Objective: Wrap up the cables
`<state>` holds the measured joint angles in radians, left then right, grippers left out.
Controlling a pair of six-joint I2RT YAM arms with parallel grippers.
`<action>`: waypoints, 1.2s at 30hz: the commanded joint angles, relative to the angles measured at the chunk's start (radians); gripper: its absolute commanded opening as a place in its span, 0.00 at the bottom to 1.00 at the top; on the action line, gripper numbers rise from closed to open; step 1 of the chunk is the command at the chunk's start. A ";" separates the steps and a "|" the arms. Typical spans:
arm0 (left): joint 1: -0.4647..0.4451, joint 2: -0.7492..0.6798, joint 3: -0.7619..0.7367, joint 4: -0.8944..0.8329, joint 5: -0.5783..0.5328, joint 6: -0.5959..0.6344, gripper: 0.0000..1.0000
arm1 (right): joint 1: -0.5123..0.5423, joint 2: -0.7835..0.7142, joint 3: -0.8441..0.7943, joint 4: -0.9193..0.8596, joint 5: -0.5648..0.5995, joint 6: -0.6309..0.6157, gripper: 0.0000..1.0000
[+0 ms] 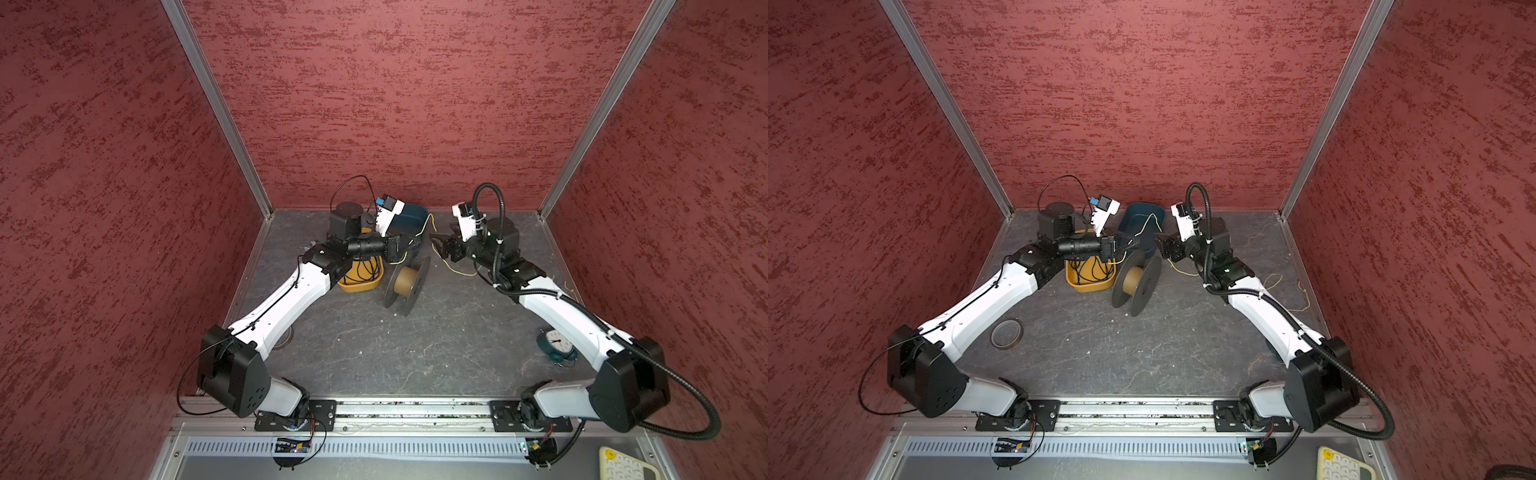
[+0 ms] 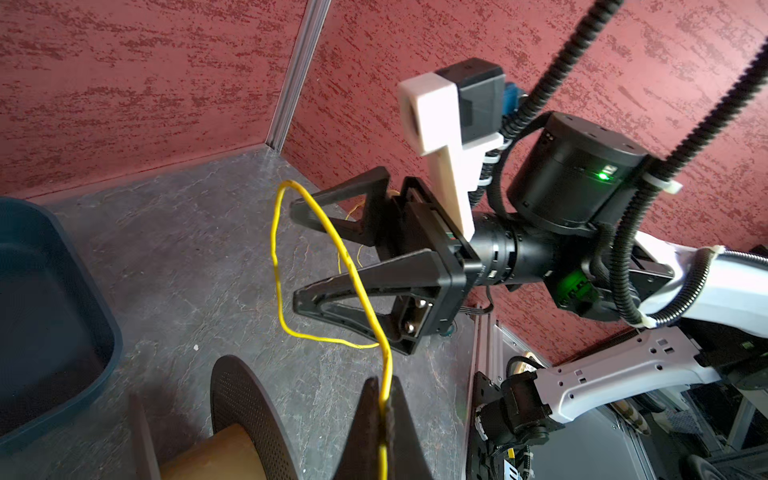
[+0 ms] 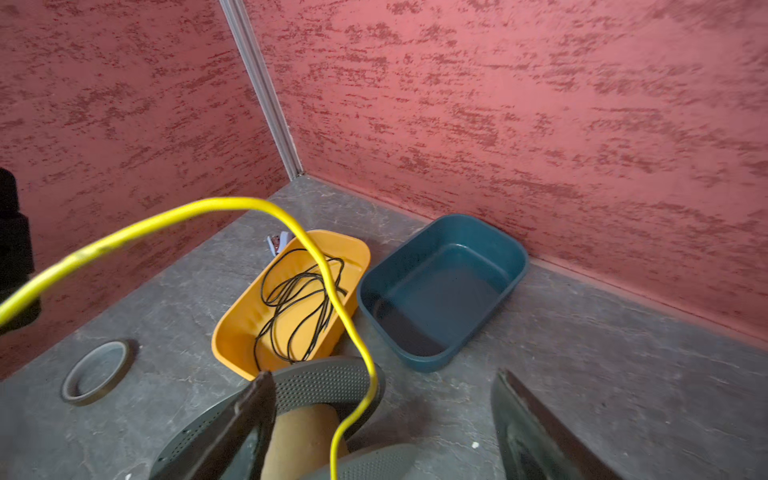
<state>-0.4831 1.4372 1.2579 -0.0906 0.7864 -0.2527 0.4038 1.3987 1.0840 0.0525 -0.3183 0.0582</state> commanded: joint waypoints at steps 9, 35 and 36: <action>-0.017 -0.075 -0.080 0.068 0.075 0.036 0.00 | -0.076 0.041 -0.013 0.197 -0.208 0.193 0.29; 0.020 -0.196 -0.235 -0.050 -0.202 0.006 0.40 | -0.225 -0.047 0.086 -0.100 -0.303 0.103 0.00; 0.021 -0.197 -0.232 -0.064 -0.199 0.008 0.46 | -0.223 -0.050 0.091 -0.116 -0.312 0.088 0.00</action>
<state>-0.4683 1.2610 1.0283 -0.1040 0.5926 -0.2543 0.1921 1.3842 1.1343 0.0032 -0.6285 0.2157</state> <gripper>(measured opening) 0.440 0.056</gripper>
